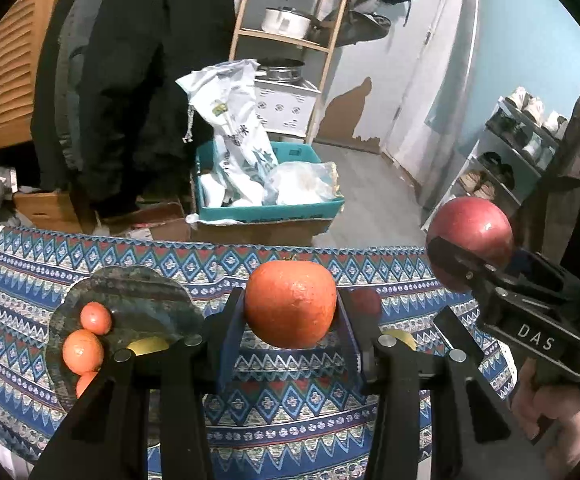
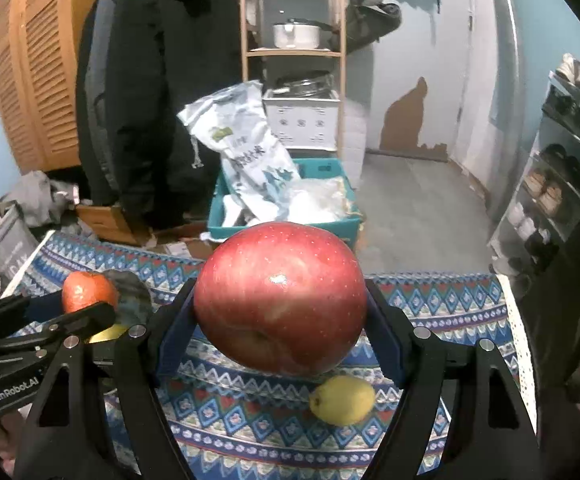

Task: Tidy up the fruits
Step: 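Lift and carry the red apple with the right tool while the left tool carries the orange to the plate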

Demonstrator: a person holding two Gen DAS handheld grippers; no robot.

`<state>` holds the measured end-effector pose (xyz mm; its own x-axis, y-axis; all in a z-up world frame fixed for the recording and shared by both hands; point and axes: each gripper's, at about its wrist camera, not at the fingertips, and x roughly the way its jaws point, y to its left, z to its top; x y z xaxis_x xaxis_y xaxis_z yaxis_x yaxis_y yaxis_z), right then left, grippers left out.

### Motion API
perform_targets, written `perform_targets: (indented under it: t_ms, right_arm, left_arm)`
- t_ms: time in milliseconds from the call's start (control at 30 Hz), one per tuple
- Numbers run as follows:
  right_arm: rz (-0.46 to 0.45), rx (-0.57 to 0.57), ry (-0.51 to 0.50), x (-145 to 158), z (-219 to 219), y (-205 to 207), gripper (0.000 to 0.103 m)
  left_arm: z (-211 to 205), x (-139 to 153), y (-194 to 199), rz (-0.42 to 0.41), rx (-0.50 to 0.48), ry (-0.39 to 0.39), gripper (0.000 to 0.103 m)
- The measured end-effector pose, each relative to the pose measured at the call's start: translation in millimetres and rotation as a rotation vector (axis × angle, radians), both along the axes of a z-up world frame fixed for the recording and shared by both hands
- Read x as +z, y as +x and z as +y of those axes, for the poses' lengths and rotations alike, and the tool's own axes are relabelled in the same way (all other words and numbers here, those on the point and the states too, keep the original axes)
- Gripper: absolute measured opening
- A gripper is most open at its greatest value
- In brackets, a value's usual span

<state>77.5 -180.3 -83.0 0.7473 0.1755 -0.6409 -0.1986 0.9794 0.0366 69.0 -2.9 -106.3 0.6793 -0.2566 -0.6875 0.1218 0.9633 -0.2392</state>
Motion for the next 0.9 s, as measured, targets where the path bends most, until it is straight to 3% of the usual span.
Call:
perform_targets:
  t_ms: [333, 900]
  right_arm:
    - [0.031, 0.079, 0.02, -9.8, 43.7, 14.2, 0.077]
    - [0.154, 0.221, 0.076, -49.7, 121.4, 49.6, 0.077]
  left_arm:
    - [38.2, -7.0, 0.7, 0.012, 0.07, 0.003, 0.045]
    - [126.1, -53.8, 16.8, 0.11, 0.23, 0.009, 0.045]
